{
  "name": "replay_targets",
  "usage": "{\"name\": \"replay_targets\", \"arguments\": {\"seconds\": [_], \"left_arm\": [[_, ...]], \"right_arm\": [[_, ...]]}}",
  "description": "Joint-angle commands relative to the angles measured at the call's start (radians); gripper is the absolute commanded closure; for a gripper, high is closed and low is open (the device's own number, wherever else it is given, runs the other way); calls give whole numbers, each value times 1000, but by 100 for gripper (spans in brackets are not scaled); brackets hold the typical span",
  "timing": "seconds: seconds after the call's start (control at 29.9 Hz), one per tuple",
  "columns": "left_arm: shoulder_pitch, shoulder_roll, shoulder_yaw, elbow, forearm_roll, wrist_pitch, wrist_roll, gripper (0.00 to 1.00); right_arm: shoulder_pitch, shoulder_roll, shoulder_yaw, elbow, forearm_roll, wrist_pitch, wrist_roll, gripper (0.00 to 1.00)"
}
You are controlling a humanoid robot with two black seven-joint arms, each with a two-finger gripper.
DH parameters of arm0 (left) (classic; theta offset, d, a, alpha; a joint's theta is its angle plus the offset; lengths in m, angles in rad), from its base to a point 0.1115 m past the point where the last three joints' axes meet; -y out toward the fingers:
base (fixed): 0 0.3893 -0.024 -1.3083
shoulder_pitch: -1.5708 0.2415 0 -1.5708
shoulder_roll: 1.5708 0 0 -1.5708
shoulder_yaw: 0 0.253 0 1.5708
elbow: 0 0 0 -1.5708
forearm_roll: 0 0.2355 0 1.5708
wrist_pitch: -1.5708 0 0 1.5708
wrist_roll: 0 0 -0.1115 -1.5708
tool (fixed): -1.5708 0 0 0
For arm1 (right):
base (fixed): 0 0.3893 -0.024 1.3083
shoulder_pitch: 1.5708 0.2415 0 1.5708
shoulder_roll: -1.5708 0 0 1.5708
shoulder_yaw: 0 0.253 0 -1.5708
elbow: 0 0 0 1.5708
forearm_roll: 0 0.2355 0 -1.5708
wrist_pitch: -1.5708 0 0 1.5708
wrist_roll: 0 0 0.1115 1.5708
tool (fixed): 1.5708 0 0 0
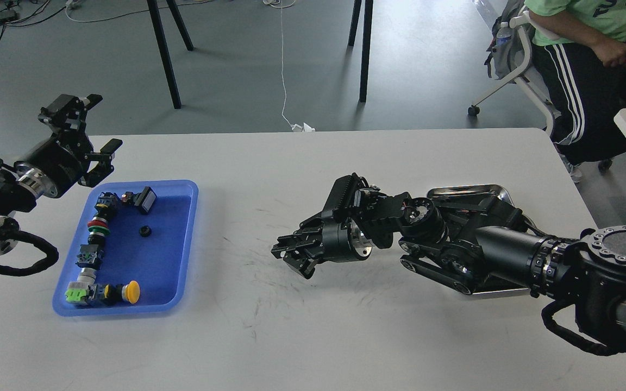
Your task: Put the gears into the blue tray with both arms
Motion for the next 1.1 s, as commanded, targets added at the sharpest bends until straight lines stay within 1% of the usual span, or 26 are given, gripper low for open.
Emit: {"name": "replay_targets", "arguments": {"seconds": [0.0,0.2,0.27,0.37,0.47,0.54,0.67,0.77,0.8,0.87,0.97,1.07], "left_arm": [[0,0,0,0,1,0,0,2],[0,0,0,0,1,0,0,2],[2,4,-4,0,-2,-4,0,2],[5,11,-31,-1,-4,-11,0,2],[6,13,-87,-3,-4,-11,0,2],[9,2,-112,-3,2,8,0,2],[11,-7,-113,-17,10,81,0,2],[23,2,-115,-41,-4,101,0,2],[25,5,-120,-43,-7,103,0,2],[31,7,-142,-51,-30,106,0,2],[57,5,-193,-81,-76,100,0,2],[78,1,-254,-123,-91,109,0,2]], "right_arm": [[-4,0,0,-2,1,0,0,38],[-2,0,0,-3,2,0,0,35],[1,0,8,-5,5,0,0,32],[4,0,36,-16,19,3,0,26],[5,0,65,-34,33,5,0,24],[10,0,82,-43,34,3,0,24],[11,0,158,-43,34,5,0,24],[14,0,239,-53,37,3,0,23],[20,0,279,-63,48,5,0,22],[43,0,345,-94,100,11,0,16],[88,0,376,-129,252,12,0,12],[128,0,376,-143,407,12,0,12]]}}
